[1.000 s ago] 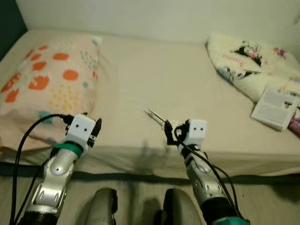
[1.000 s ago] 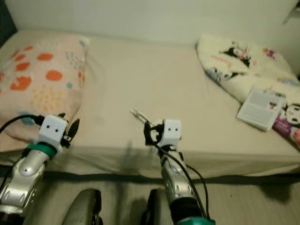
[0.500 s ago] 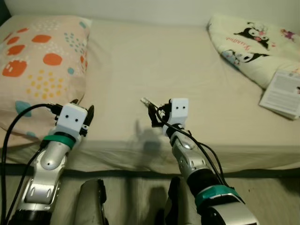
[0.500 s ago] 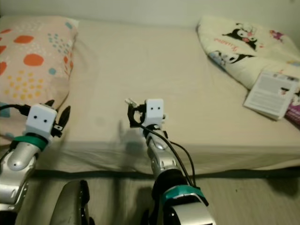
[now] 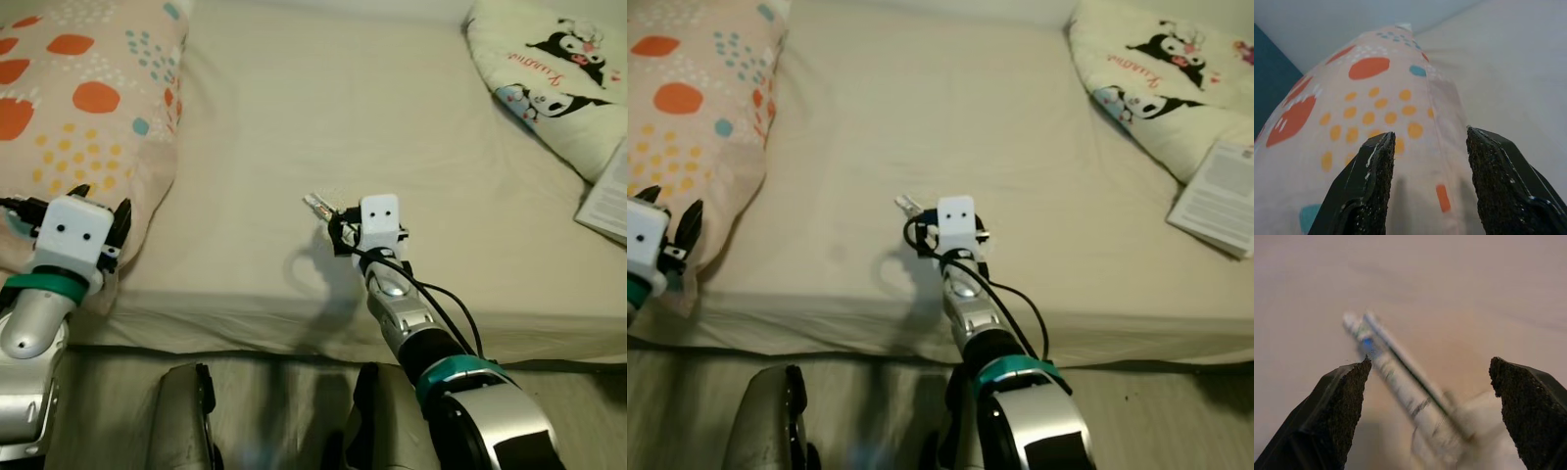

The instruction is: Clean up the room

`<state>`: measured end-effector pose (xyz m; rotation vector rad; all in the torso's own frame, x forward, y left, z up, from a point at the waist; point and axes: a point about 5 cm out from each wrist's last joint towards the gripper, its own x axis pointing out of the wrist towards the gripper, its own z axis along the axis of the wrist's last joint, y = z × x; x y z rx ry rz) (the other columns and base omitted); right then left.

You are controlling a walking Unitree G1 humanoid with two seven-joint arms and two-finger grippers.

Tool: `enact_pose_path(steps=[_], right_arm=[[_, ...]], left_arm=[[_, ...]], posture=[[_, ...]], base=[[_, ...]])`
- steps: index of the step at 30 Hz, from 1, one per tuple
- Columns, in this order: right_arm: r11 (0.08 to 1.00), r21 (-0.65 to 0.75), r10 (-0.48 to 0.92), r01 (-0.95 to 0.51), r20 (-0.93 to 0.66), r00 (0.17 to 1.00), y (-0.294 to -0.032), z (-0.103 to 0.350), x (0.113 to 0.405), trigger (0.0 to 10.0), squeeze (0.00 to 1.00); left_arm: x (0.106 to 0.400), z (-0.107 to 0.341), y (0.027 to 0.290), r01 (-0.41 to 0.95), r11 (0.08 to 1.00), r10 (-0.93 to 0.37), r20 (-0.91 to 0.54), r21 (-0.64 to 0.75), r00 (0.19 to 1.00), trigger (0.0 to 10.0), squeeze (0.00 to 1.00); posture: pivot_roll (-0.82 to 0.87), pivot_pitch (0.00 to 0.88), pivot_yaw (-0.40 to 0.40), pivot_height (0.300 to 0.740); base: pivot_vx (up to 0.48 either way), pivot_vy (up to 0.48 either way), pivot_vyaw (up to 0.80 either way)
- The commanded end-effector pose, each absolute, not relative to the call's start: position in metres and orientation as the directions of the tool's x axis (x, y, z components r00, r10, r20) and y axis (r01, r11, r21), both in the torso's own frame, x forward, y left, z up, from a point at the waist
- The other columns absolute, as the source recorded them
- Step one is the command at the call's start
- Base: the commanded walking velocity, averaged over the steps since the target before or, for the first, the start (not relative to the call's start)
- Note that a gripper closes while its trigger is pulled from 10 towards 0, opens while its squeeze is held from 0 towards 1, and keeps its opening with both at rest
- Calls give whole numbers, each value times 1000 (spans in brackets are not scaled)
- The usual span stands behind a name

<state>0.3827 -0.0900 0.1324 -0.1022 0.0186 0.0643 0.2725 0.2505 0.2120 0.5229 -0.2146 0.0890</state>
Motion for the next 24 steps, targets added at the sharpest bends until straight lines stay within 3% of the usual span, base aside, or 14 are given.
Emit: enact_pose_path(steps=[1, 10, 20, 21, 22, 24], right_arm=[[986, -152, 53, -63, -71, 996, -88, 123, 380, 10000, 0], [917, -398, -95, 21, -166, 982, -100, 100, 373, 10000, 0], [933, -339, -214, 117, -265, 940, -113, 88, 369, 9804, 0], [942, -315, -211, 118, -282, 936, -112, 87, 369, 4706, 0], [949, -293, -208, 118, -299, 931, -111, 86, 368, 275, 0], [957, -267, -198, 112, -318, 927, -108, 84, 368, 0, 0]], left_arm=[[267, 208, 249, -125, 866, 28, 203, 485, 979, 10000, 0], [251, 203, 250, -120, 864, 46, 161, 488, 986, 10000, 0], [243, 203, 251, -130, 860, 67, 142, 493, 988, 10000, 0], [242, 203, 251, -128, 860, 67, 140, 493, 988, 10000, 0], [241, 203, 250, -126, 860, 67, 137, 494, 988, 10000, 0], [240, 202, 250, -124, 860, 67, 132, 494, 989, 10000, 0]], posture=[[305, 272, -73, 495], [349, 300, -82, 495], [377, 303, -82, 495], [387, 306, -78, 495], [387, 306, -78, 495], [389, 308, -77, 495]], base=[[0, 0, 0], [0, 0, 0], [0, 0, 0], [0, 0, 0], [0, 0, 0], [0, 0, 0]])
